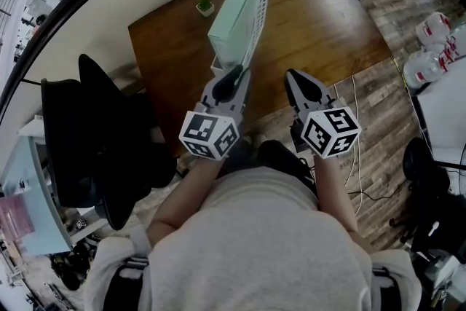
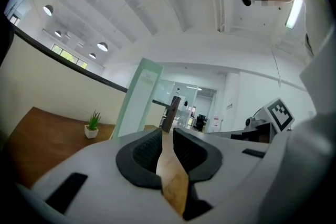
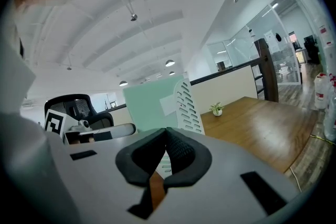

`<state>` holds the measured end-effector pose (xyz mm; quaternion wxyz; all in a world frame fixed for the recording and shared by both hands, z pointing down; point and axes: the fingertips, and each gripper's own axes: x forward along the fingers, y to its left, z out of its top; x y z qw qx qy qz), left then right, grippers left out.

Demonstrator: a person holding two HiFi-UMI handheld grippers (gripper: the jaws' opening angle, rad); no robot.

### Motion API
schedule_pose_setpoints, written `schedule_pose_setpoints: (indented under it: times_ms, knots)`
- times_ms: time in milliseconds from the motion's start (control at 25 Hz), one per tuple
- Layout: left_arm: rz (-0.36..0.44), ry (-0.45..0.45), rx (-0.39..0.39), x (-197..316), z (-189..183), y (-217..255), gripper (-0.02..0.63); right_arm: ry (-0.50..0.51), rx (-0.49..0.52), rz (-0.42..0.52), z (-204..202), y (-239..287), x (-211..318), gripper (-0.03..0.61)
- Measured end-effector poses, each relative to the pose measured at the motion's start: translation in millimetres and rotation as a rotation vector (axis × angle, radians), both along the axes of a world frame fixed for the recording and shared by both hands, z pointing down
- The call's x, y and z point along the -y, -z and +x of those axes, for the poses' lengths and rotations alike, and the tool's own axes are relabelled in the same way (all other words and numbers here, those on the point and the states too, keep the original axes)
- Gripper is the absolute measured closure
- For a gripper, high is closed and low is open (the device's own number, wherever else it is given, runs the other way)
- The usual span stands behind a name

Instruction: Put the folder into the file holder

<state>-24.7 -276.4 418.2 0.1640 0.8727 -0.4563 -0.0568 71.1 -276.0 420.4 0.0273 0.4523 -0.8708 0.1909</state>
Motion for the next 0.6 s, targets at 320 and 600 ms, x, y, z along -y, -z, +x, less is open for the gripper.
schedule_pose_setpoints:
  times_ms: [320,600]
  knots:
    - [-0.007,-0.124,0.015,5.2,30.0,-0.8,0.600,0.007,-0.006,-0.003,5.4,-2.1,-0.3,0.568]
    - [-0.046,-0.134,0.054,18.5,37.6,-5.3,0.601,0.021,-0.011,0.005,5.5,-0.7,6.5,0.568]
